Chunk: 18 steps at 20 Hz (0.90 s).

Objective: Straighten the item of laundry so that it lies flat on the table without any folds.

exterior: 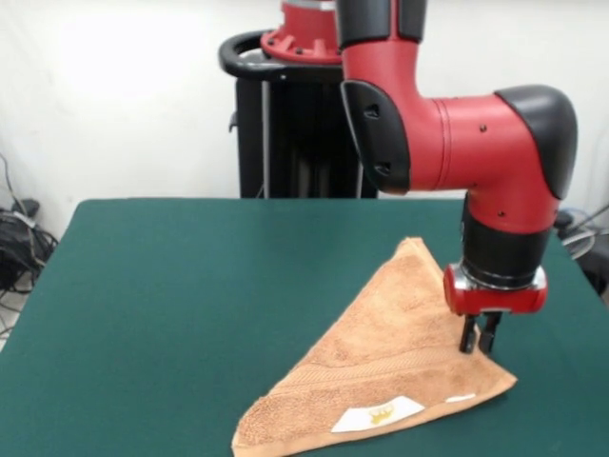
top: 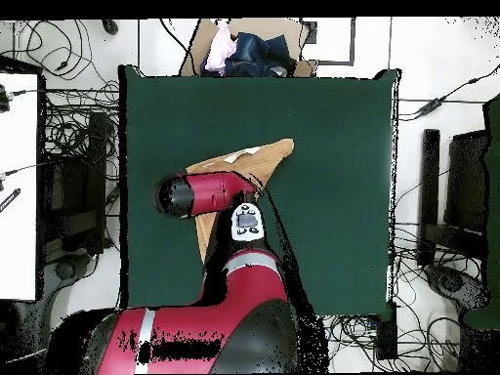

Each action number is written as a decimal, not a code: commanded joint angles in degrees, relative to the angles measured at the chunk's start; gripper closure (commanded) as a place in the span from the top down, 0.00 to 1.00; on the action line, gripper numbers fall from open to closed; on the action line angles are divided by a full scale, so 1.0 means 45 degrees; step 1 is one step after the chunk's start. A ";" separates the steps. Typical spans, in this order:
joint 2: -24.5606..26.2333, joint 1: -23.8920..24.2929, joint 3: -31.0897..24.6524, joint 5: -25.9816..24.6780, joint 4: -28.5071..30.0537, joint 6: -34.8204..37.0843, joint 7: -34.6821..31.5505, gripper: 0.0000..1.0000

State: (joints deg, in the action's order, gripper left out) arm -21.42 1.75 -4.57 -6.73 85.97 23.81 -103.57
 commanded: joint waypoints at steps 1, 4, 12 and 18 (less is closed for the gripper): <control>-0.0663 0.0269 -0.1027 0.1080 0.1219 0.1994 -0.1754 0.00; -0.1439 0.0162 -0.1205 0.1388 0.2010 0.1832 -0.1979 0.00; -0.2721 -0.0049 -0.1505 0.2521 0.3385 0.1572 -0.2571 0.00; -0.3152 -0.0265 -0.1468 0.3337 0.3857 0.1618 -0.2645 0.00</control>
State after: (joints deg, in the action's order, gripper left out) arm -32.61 1.54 -4.92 3.26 96.15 27.13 -103.57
